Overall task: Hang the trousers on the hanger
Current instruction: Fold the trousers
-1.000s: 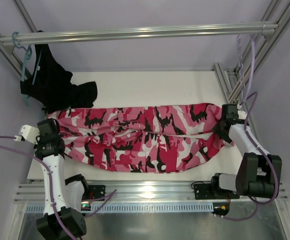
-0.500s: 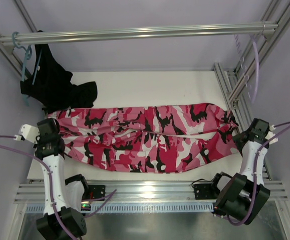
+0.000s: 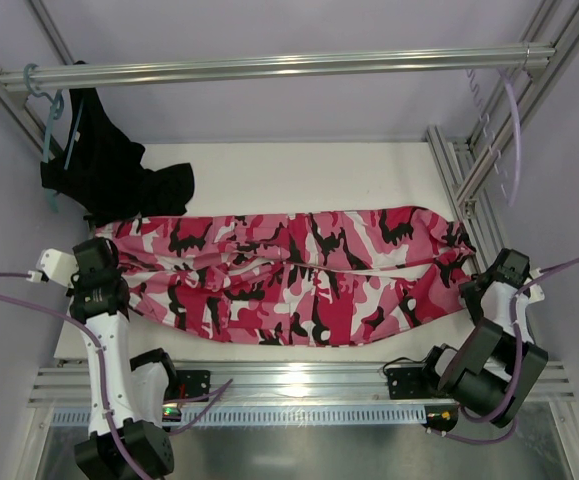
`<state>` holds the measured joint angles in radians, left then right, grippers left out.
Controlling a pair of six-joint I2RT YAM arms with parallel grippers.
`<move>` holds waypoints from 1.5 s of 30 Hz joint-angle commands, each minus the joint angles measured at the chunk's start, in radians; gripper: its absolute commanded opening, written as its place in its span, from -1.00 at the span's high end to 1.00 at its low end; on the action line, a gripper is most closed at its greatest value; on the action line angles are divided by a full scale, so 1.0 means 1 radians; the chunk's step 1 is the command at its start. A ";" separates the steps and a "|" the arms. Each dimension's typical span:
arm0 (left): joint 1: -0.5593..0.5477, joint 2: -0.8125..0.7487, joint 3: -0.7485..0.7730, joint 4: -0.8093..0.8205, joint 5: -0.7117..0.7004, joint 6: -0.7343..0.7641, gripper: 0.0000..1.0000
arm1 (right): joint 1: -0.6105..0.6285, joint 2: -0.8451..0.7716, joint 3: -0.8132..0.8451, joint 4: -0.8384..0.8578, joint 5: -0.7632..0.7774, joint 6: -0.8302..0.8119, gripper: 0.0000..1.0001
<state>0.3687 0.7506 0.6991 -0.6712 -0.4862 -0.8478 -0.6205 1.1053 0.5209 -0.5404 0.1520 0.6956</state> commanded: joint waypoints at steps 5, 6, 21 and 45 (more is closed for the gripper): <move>0.007 -0.016 0.051 0.036 -0.040 0.010 0.99 | -0.008 0.070 -0.001 0.151 0.003 0.007 -0.20; 0.007 -0.017 0.050 0.038 -0.038 0.009 0.99 | -0.008 0.073 0.002 0.149 0.007 -0.004 -0.20; 0.006 -0.023 0.042 0.022 -0.046 -0.008 0.99 | -0.007 0.159 0.028 0.148 0.060 -0.033 0.93; 0.006 -0.131 0.234 -0.267 -0.137 0.001 0.99 | -0.022 -0.289 0.488 -0.518 0.411 -0.053 0.92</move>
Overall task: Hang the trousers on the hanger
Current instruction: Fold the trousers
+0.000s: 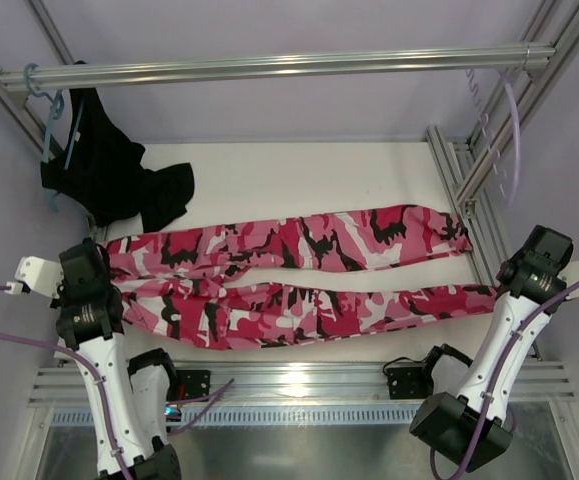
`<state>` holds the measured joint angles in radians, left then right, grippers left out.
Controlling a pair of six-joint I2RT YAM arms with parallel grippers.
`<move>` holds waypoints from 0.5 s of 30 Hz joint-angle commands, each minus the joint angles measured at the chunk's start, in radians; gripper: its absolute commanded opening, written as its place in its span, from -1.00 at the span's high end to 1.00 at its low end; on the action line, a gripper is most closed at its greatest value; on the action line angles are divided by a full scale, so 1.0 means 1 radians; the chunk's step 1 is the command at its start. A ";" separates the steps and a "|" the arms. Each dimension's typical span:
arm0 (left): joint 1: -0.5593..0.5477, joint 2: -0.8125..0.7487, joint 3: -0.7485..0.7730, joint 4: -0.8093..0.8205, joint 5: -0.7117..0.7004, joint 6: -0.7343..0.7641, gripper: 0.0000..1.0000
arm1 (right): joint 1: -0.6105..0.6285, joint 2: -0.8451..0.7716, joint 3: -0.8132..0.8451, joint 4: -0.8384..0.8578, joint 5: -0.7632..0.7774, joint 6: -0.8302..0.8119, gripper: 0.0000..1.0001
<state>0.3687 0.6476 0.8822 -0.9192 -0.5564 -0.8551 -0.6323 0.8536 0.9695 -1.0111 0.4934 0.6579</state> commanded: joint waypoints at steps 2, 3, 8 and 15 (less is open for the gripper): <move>0.007 -0.045 0.044 -0.023 -0.062 0.014 0.91 | -0.010 -0.063 0.012 -0.043 0.066 -0.032 0.93; 0.006 -0.054 0.019 -0.018 -0.059 0.011 0.59 | -0.010 -0.073 0.000 -0.038 0.063 -0.038 0.93; 0.007 -0.072 -0.049 -0.053 -0.054 -0.037 0.39 | -0.010 -0.103 -0.023 -0.018 0.037 -0.053 0.93; 0.007 -0.040 -0.028 -0.193 -0.177 -0.212 -0.13 | -0.010 -0.079 -0.018 -0.004 -0.032 -0.047 0.93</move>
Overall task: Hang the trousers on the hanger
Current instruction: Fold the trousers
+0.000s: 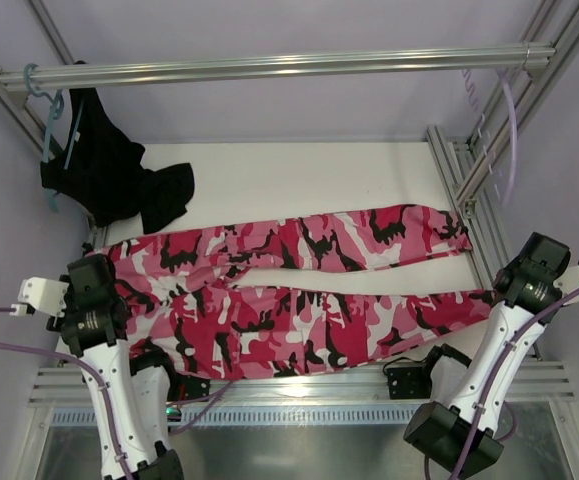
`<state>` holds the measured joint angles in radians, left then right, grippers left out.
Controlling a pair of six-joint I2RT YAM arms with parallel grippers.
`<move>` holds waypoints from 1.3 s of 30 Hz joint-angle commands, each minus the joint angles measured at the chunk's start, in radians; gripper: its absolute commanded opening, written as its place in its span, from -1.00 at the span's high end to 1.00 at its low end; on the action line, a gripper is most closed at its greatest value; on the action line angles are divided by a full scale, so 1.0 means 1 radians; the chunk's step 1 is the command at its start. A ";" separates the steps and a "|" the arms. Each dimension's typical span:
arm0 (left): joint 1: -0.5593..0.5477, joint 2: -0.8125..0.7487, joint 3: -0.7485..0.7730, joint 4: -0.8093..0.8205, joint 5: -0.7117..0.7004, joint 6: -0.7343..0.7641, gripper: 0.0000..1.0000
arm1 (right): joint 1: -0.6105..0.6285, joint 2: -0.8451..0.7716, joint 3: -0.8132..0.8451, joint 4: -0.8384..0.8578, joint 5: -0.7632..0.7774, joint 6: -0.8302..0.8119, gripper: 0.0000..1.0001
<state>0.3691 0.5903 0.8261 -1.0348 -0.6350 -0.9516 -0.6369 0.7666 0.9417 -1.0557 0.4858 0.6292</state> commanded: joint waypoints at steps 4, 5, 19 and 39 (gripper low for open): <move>0.008 0.110 0.030 -0.188 -0.132 -0.282 -0.53 | -0.006 0.013 0.005 0.065 -0.075 -0.014 0.92; 0.010 0.140 0.024 -0.188 -0.117 -0.292 -0.56 | -0.006 0.014 -0.001 0.071 -0.084 -0.013 0.93; 0.396 0.355 -0.088 -0.002 0.147 -0.194 -0.76 | -0.006 0.088 -0.032 0.175 -0.193 -0.014 0.93; 0.476 0.194 -0.435 0.277 0.147 -0.374 -0.84 | -0.006 0.203 -0.003 0.243 -0.323 -0.022 0.93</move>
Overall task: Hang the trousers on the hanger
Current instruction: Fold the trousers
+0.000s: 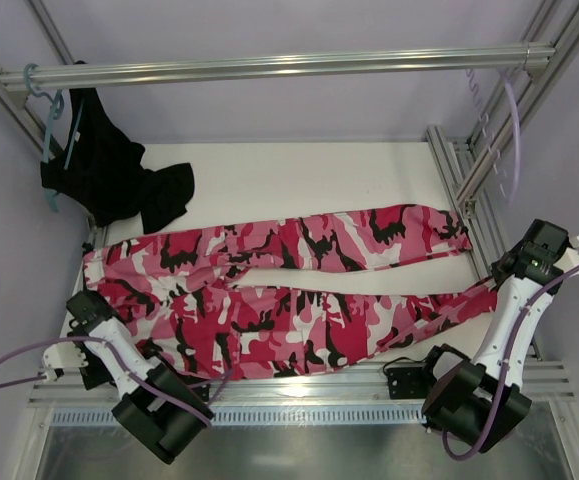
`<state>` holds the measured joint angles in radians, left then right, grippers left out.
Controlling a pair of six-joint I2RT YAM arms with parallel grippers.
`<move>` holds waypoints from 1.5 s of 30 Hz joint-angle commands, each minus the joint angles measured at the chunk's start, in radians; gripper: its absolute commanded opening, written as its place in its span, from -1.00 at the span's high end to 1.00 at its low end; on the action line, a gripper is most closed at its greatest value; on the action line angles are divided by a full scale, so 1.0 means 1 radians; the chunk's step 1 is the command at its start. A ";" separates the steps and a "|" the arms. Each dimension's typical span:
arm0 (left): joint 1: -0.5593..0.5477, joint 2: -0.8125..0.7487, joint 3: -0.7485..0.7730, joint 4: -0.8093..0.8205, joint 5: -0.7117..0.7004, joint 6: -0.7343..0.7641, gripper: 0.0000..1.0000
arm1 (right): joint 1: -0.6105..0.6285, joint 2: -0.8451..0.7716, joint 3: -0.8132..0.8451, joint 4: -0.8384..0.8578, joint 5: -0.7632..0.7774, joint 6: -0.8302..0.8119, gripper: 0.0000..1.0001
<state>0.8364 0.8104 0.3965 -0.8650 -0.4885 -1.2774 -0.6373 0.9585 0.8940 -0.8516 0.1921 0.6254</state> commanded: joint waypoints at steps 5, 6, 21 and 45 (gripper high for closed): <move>0.010 -0.023 0.018 0.104 -0.019 -0.036 -0.37 | -0.005 0.022 0.043 0.049 -0.025 -0.016 0.93; 0.010 -0.025 0.024 0.090 -0.030 -0.043 -0.18 | -0.005 0.029 0.043 0.048 -0.022 -0.016 0.93; 0.010 -0.132 0.255 -0.278 -0.131 -0.114 0.99 | -0.005 0.103 0.240 -0.107 0.191 0.014 0.93; -0.155 0.070 0.582 -0.399 -0.288 0.053 0.99 | -0.018 -0.009 0.381 -0.311 0.440 -0.056 0.93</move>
<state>0.6853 0.8513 0.9504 -1.3014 -0.6716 -1.2583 -0.6464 0.9092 1.2301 -1.2076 0.6083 0.6029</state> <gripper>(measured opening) 0.012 0.064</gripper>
